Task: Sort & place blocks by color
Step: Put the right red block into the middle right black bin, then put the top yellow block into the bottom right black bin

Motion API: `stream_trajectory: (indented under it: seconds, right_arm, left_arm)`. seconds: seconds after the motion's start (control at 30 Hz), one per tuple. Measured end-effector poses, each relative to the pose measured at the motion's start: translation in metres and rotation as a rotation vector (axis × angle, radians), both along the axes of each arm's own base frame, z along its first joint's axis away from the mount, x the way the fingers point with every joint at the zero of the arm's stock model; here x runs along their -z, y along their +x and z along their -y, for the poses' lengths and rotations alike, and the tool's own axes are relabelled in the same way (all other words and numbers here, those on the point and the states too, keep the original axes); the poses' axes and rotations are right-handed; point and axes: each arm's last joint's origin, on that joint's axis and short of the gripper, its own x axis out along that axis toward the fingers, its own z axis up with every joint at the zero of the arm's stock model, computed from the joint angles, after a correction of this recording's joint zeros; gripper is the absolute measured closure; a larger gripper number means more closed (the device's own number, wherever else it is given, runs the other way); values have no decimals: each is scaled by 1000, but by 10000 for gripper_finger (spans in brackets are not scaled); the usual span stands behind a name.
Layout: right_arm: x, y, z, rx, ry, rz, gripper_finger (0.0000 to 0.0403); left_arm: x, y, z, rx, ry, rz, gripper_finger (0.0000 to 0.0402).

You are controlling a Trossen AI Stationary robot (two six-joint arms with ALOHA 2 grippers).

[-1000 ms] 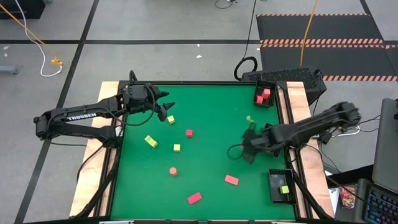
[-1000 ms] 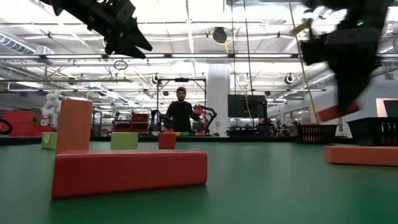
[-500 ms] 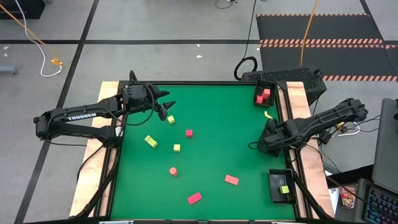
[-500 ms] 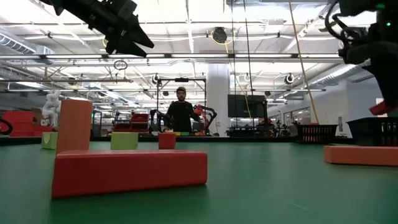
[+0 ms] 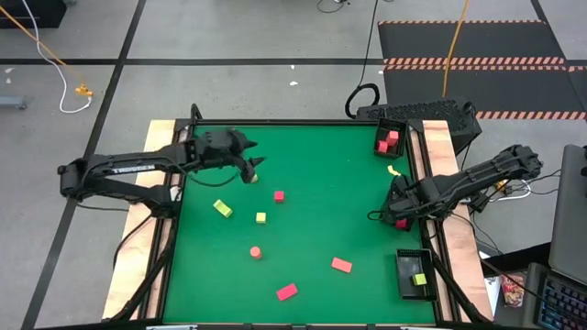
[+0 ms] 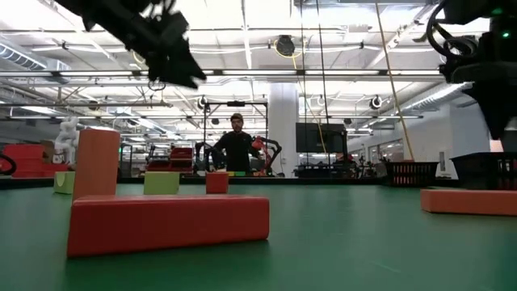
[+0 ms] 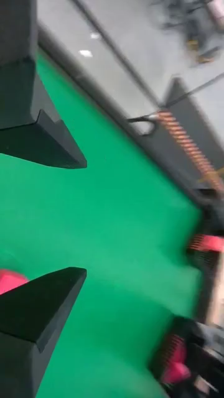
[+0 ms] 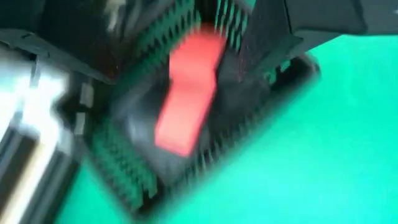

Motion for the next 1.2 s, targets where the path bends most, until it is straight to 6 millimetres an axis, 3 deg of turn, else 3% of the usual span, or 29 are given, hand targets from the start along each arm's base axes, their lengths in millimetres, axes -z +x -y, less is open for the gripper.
stream_trajectory:
  seconds: [0.13,0.27,0.43,0.63,0.87,1.2]
  right_arm:
    - [-3,21,0,-114,-201,247,91]
    - [-16,48,-5,-320,-338,492,98]
    - [-39,75,-9,-556,-473,698,100]
    - [-48,87,-7,-634,-579,774,100]
    - [-26,88,-4,-607,-612,872,100]
    - [19,72,3,-508,-624,1039,100]
  left_arm:
    - [23,14,3,-1,-77,-100,128]
    - [45,26,20,67,-112,-220,128]
    - [53,34,41,135,-89,-258,128]
    - [56,27,21,-136,-128,-250,128]
    - [68,2,-1,-387,-287,-398,128]
    - [70,-3,-3,-404,-295,-440,128]
